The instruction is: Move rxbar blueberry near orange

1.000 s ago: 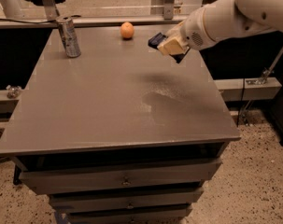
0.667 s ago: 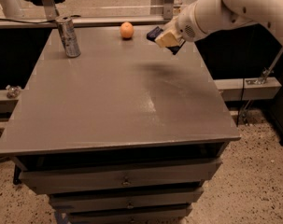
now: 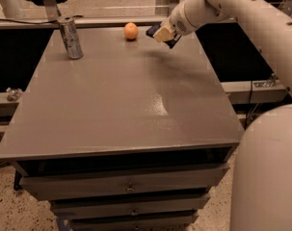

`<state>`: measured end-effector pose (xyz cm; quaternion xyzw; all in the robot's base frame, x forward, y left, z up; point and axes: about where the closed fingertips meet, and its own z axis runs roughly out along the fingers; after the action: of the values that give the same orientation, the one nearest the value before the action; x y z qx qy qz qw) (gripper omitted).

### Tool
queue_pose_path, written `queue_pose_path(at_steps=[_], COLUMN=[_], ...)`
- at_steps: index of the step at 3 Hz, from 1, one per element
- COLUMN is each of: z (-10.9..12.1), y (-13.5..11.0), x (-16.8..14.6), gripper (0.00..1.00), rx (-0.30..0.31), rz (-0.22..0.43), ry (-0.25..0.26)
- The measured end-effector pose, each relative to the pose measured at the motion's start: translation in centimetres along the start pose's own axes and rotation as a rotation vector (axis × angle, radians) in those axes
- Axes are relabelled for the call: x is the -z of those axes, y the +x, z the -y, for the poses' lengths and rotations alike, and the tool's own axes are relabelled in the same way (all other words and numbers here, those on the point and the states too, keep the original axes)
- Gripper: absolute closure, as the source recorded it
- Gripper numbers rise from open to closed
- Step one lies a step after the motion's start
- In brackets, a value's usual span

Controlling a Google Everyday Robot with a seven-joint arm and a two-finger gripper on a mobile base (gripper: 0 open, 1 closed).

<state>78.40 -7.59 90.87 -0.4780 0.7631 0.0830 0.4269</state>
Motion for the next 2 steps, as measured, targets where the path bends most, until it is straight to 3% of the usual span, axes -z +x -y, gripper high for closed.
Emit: queue_pose_path(at_steps=[2], z=[1.5], y=[-0.5], x=[-5.5], gripper=[1.00], rx=[-0.005], rz=[-0.035], ry=[-0.012])
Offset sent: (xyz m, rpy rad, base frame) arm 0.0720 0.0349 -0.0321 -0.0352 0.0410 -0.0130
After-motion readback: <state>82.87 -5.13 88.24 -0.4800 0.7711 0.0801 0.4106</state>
